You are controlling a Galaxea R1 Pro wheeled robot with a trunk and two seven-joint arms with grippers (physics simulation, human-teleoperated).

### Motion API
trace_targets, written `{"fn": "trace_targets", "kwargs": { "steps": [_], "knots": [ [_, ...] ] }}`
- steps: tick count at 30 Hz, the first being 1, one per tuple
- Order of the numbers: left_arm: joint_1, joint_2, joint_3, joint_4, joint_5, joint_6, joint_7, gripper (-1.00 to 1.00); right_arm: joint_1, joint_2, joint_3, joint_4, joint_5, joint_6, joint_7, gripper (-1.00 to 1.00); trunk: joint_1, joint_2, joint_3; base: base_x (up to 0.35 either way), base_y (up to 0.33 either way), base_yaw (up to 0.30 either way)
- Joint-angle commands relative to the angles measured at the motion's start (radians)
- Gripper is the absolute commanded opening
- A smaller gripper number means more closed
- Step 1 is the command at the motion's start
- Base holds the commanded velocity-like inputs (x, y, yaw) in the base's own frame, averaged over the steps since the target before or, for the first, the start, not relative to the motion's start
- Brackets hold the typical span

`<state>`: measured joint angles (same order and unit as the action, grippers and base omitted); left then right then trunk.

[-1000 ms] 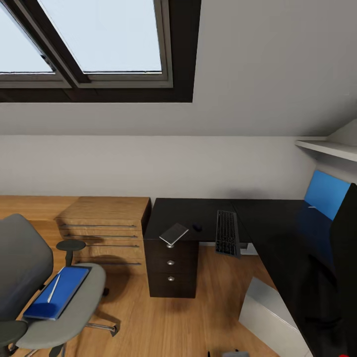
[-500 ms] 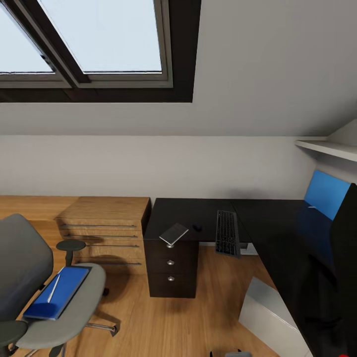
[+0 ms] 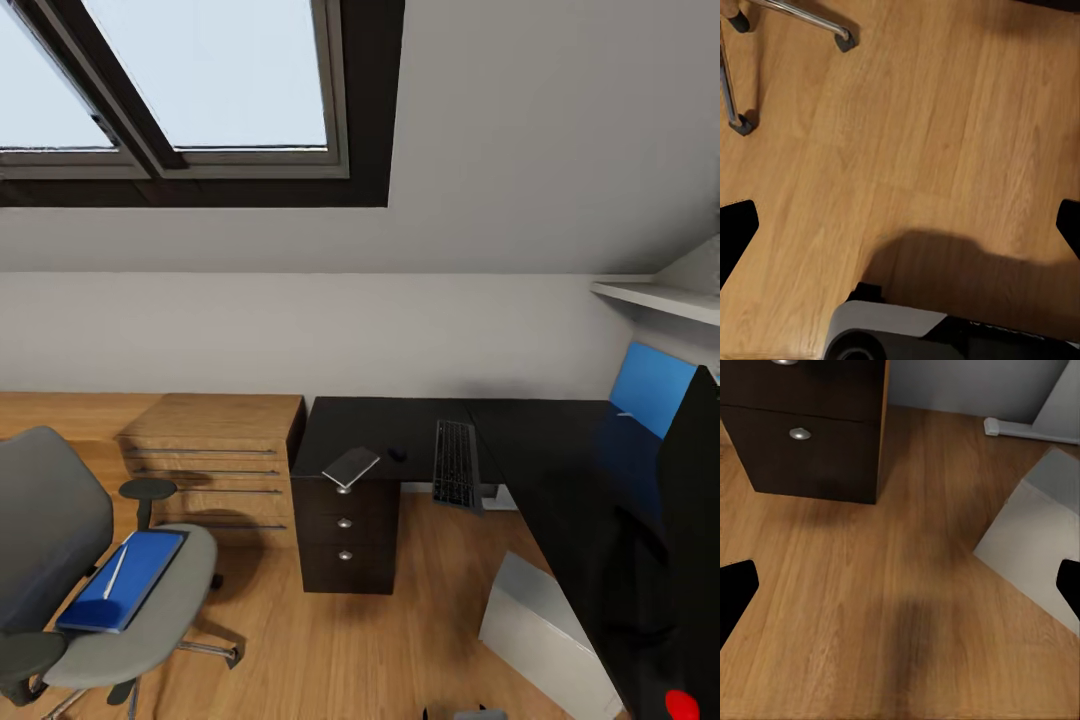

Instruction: In the bedroom, organize the workspace by keeping the computer under the desk, ensuring the monitor is on the desk, placing the keyboard on the desk next to the monitor, placing the mouse on the desk next to the keyboard, moving the folder from the swivel chair onto the desk next to the mouse, stacking the notebook on top of the folder with the pen on top of the notebook, and positioning the swivel chair next to the desk.

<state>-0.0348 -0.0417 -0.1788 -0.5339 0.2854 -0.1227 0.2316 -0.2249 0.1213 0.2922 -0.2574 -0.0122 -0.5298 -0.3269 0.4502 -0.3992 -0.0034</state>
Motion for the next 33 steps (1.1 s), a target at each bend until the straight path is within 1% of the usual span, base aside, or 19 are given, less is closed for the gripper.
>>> {"fn": "trace_targets", "kwargs": {
  "steps": [1,6,7,13,26,33],
  "knots": [
    [0.0,0.001,-0.008,0.001,0.011,-0.007,0.008,1.0,-0.001,0.0,0.009,0.001,-0.001,-0.001,-0.009,1.0,0.0,-0.001,0.0,-0.308,0.0,0.0],
    [0.0,0.002,-0.008,0.003,0.011,-0.009,0.008,1.0,-0.001,0.0,0.01,0.001,-0.001,-0.002,-0.009,1.0,0.0,-0.001,0.0,-0.327,0.0,0.0],
    [0.0,0.001,-0.008,0.017,0.011,-0.009,0.008,1.0,-0.001,0.0,0.01,0.001,-0.001,-0.003,-0.009,1.0,0.0,-0.001,0.0,-0.336,0.0,0.0],
    [0.0,-0.001,-0.008,0.032,0.011,-0.009,0.008,1.0,-0.001,0.0,0.011,0.001,-0.001,-0.004,-0.009,1.0,0.0,-0.001,-0.001,-0.337,0.0,0.0],
    [0.0,-0.001,-0.009,0.035,0.009,-0.006,0.008,1.0,-0.001,0.001,0.01,0.001,-0.003,-0.003,-0.011,1.0,0.0,-0.001,-0.019,-0.332,-0.012,0.0],
    [0.0,-0.001,-0.008,0.035,0.009,-0.009,0.009,1.0,-0.001,0.002,0.01,0.001,-0.007,-0.002,-0.011,1.0,0.0,-0.001,-0.03,-0.114,-0.027,0.0]
  ]
}}
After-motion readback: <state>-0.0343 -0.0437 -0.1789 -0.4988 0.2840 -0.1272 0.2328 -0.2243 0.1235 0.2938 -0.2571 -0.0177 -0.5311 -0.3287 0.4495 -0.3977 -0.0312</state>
